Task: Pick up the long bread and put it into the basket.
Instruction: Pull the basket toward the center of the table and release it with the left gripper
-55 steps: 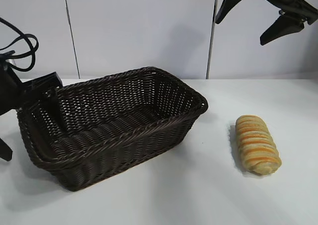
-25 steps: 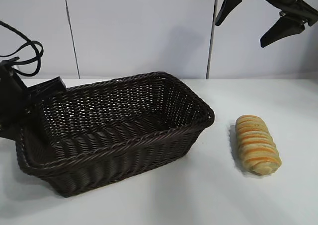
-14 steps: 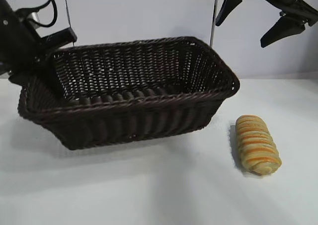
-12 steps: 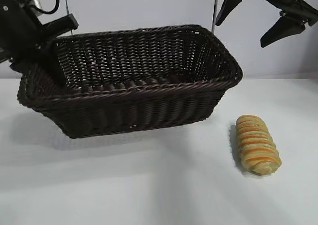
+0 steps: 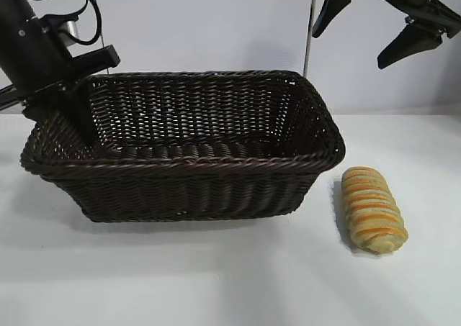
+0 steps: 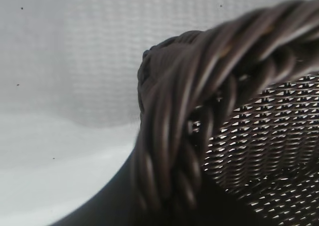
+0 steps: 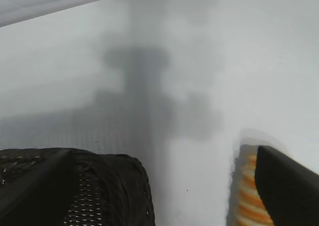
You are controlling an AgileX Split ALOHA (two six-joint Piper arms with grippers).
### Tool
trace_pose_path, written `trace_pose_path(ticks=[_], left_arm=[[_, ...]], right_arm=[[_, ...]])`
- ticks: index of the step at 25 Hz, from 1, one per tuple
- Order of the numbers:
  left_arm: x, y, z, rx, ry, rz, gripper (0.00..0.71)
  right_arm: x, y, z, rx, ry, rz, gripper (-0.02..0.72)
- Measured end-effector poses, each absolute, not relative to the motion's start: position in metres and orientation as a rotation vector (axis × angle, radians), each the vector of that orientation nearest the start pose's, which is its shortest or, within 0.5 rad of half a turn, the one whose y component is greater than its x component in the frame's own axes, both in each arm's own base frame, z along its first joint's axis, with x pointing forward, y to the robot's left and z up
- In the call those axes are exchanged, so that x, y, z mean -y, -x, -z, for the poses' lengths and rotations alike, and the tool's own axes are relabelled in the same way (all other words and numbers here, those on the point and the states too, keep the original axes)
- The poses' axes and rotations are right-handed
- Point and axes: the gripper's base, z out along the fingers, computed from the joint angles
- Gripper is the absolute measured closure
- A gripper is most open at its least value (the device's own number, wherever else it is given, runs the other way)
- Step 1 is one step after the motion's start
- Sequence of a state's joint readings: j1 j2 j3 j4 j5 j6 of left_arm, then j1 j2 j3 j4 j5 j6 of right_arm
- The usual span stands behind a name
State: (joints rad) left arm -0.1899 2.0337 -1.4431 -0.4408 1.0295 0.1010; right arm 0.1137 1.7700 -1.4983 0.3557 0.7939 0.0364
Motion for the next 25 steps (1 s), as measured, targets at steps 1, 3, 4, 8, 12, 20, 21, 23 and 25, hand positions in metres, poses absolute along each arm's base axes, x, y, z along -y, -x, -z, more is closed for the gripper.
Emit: trace_pose_path(ticks=[1,3,4,8,12,20,21,23,25], left_arm=[[0.108,-0.385,-0.170,-3.066,-0.108,0.592,0.610],[0.108,-0.386,-0.165,-3.074,-0.107,0.592,0.610],[0.108,-0.386,-0.162,-3.080,-0.106,0.592,0.610],[0.109,-0.389,-0.151,-3.088,-0.082,0.605,0.610],[0.111,-0.391,-0.147,-3.079,-0.059,0.622,0.610],[0.112,-0.392,-0.148,-3.063,-0.038,0.640,0.539],[0.112,-0.392,-0.148,-3.062,-0.034,0.647,0.502],[0.113,-0.392,-0.149,-3.066,-0.030,0.660,0.400],[0.113,-0.391,-0.149,-3.075,-0.033,0.666,0.299]], right_arm=[[-0.067,-0.391,-0.296,-2.537,-0.122,-0.478,0.008],[-0.067,-0.391,-0.296,-2.538,-0.122,-0.479,0.008],[-0.067,-0.391,-0.296,-2.538,-0.122,-0.479,0.008],[-0.067,-0.391,-0.296,-2.538,-0.122,-0.479,0.008],[-0.067,-0.391,-0.296,-2.538,-0.122,-0.479,0.008],[-0.067,-0.391,-0.296,-2.538,-0.122,-0.479,0.008],[-0.067,-0.391,-0.296,-2.538,-0.122,-0.479,0.008],[-0.067,-0.391,-0.296,-2.538,-0.122,-0.479,0.008],[-0.067,-0.391,-0.296,-2.538,-0.122,-0.479,0.008]])
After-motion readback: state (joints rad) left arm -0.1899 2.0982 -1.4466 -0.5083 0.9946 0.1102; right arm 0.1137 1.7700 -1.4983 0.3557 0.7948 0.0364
